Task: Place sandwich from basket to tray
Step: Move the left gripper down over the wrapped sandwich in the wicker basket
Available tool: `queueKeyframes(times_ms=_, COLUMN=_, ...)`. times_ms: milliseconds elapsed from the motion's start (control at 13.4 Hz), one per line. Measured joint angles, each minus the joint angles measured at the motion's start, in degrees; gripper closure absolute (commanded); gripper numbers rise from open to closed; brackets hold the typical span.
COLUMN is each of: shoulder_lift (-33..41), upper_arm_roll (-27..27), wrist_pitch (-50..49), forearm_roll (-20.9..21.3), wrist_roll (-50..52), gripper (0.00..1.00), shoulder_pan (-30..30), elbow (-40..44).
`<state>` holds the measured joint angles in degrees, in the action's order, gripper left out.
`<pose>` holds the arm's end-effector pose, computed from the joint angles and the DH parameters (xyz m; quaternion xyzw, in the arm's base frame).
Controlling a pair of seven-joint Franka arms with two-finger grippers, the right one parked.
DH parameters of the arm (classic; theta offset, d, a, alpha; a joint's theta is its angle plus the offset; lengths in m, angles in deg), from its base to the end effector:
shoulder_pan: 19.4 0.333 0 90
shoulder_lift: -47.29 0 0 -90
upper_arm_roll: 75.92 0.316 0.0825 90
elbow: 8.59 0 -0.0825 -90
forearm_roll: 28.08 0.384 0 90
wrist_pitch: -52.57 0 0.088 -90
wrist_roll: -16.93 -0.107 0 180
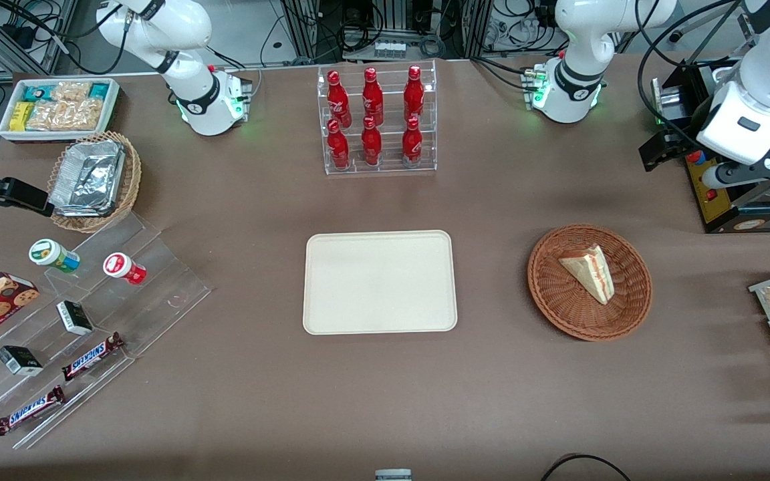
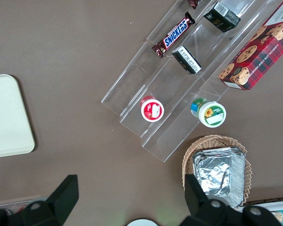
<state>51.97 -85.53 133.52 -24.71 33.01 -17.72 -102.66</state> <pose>0.5068 -0.0672 0.6222 -0.9938 -0.0740 0.0650 0.0507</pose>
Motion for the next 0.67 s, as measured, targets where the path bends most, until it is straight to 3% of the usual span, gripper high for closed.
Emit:
queueKeyframes(times_ms=447, shoulder_lift=0.00, upper_arm_roll=2.51, wrist_pitch=1.65, forearm_roll=-0.01, wrist_roll=-4.02, gripper=0.00, shoulder_pan=0.03, elbow=-2.68)
queueKeyframes(times_ms=670, shoulder_lift=0.05, upper_arm_roll=2.50, wrist_pitch=14.20, forearm_roll=-0.01, wrist_roll=-3.11, gripper=0.00, shoulder_pan=0.01, elbow=-12.42)
